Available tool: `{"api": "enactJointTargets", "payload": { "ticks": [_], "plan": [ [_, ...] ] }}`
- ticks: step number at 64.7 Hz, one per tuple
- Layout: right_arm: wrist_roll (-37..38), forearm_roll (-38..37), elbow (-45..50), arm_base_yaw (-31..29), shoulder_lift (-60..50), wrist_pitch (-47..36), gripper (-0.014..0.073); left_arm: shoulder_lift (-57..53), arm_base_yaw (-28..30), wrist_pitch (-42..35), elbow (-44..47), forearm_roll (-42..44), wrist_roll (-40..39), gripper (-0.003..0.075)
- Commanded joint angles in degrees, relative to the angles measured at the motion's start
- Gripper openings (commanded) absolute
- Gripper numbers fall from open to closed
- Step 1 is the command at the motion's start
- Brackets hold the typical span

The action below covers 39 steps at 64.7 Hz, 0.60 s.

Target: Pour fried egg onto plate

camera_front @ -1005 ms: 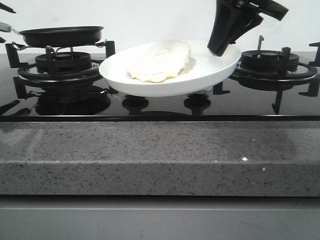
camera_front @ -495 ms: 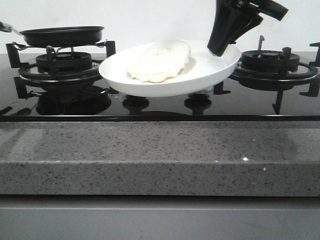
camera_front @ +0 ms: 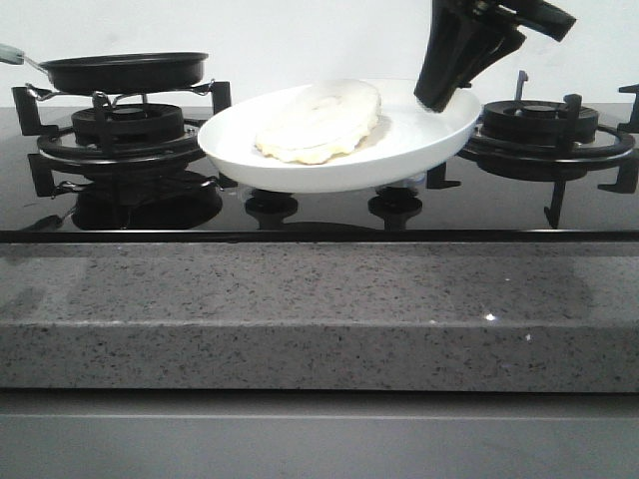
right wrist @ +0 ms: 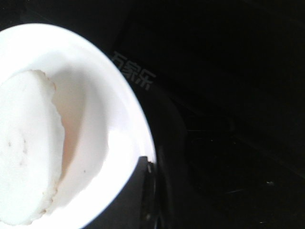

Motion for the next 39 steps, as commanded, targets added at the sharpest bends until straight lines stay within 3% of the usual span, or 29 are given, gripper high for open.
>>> {"api": "enactJointTargets", "payload": {
  "ticks": [1, 12, 29, 39],
  "plan": [
    [-0.27, 2.26, -1.52, -0.17, -3.15, -1.76, -0.0057, -7.82, -2.58, -4.89, -0.76, 4.01, 0.17, -0.002],
    [-0.27, 2.26, -1.52, -0.17, -3.15, -1.76, -0.0057, -18.44, -9.14, -19.53, 6.23, 16.38, -1.53, -0.002],
    [-0.27, 2.26, -1.52, -0.17, -3.15, -1.76, -0.0057, -37.36, -20.67, -44.28, 27.0, 29.11, -1.79, -0.002],
    [-0.27, 2.26, -1.52, -0.17, -3.15, -1.76, -0.0057, -45.37, -23.81, -49.92, 36.44, 31.13, -1.79, -0.002]
  ]
}}
